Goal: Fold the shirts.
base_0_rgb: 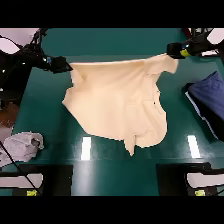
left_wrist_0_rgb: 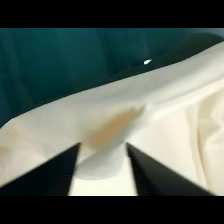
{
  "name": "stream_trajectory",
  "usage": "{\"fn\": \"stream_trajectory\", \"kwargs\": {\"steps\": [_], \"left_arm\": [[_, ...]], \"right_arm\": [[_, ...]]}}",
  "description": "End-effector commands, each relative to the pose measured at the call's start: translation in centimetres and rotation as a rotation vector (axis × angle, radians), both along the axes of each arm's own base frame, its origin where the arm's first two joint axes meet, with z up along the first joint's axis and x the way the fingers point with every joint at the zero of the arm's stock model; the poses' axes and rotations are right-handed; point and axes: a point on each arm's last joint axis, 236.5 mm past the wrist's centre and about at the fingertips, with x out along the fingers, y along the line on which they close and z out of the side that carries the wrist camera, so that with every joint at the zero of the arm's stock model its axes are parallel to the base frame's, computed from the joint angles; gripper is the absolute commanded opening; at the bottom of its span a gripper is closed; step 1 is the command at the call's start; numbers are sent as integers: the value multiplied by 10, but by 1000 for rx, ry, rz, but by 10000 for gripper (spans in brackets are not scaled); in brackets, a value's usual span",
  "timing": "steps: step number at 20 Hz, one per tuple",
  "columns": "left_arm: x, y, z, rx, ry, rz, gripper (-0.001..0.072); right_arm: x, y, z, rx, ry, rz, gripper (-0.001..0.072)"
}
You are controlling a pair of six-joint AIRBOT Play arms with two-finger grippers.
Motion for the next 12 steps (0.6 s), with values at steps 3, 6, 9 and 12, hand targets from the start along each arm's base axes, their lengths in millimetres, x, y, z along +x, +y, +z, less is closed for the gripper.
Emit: {"fn": "stream_trajectory", "kwargs": {"steps": [3, 6, 9, 12], "left_arm": [[10, 11, 16, 69, -55, -2, 595], [-14, 32, -2, 69, 88, -2, 594], [-49, 50, -56, 46, 292, 15, 594], [-85, 51, -124, 20, 461, 50, 594]], "right_arm": [[-7, -19, 15, 70, 30, -39, 412], [-35, -14, 13, 96, 139, 39, 408], [-70, -5, -1, 101, 248, 111, 407], [-103, 2, -19, 128, 297, 116, 407]]}}
